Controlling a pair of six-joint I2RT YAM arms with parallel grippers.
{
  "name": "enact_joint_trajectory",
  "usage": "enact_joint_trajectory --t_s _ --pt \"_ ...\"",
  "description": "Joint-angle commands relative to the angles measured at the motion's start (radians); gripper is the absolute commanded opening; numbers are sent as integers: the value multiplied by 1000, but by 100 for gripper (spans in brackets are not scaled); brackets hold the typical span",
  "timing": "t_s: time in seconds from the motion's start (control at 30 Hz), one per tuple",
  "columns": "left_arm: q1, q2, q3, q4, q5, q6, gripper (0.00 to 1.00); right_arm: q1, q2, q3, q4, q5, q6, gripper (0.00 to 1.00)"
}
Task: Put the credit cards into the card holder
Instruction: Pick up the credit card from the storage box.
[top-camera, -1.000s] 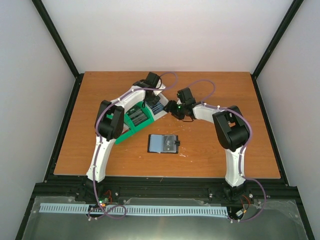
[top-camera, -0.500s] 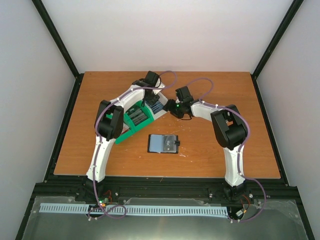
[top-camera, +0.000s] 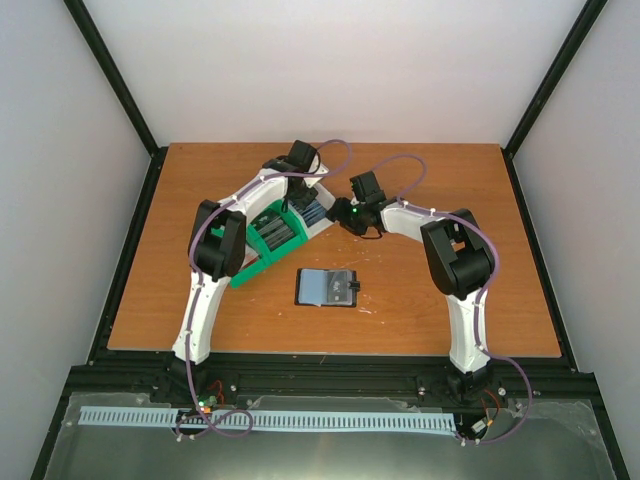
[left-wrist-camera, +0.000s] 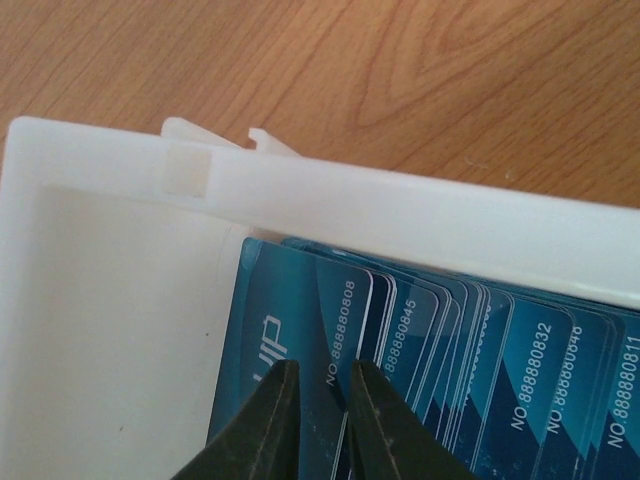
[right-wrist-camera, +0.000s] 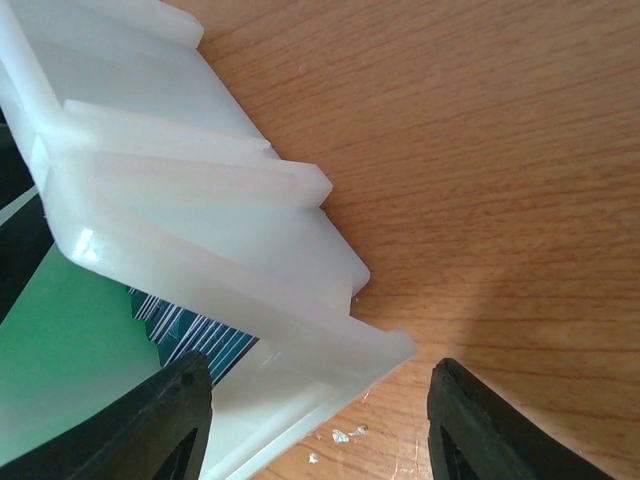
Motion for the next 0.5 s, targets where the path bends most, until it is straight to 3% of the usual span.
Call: enact_joint_trajectory --t_s 0.0,0.47 --pt "33 -32 20 17 -65 -1 16 7 30 3 -63 33 1 58" --pt "37 -58 -12 73 -119 -2 8 12 33 2 -64 36 -2 57"
